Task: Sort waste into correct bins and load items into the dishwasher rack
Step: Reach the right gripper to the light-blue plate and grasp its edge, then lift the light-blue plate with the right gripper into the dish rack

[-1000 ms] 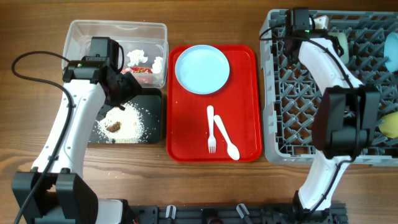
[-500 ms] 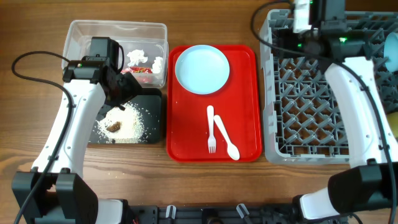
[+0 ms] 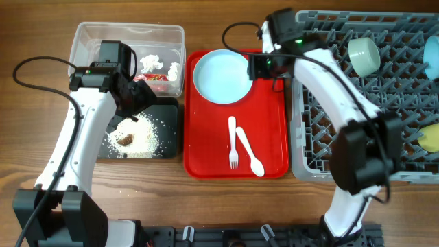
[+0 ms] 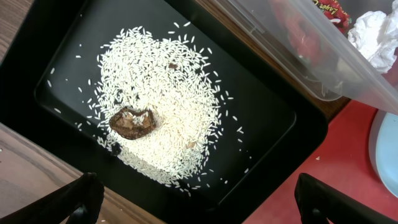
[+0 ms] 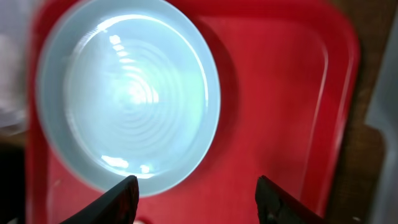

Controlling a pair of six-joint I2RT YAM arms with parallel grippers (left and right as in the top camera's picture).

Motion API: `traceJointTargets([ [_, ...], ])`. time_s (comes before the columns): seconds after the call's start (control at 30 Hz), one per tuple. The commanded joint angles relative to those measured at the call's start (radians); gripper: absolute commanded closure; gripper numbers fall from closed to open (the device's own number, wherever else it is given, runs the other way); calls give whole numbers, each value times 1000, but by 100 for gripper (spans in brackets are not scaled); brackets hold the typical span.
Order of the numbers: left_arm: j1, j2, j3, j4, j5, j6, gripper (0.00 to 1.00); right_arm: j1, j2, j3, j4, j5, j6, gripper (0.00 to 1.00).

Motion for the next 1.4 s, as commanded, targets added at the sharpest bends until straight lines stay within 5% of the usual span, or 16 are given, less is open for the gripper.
traceJointTargets([
  [0.0,6,-11,0,2,-10,-17,0,18,95,3,19,55,129,42],
  [0.33,6,-11,0,2,-10,-17,0,24,192,3,68,80,219,60],
  [0.63,6,-11,0,2,-10,-17,0,24,214,3,60,83,224,96],
  [0.97,6,-11,0,2,-10,-17,0,-22,51,45,45,121,72,96],
  [1.37,6,-11,0,2,-10,-17,0,-117,-348,46,181,726,-289,96],
])
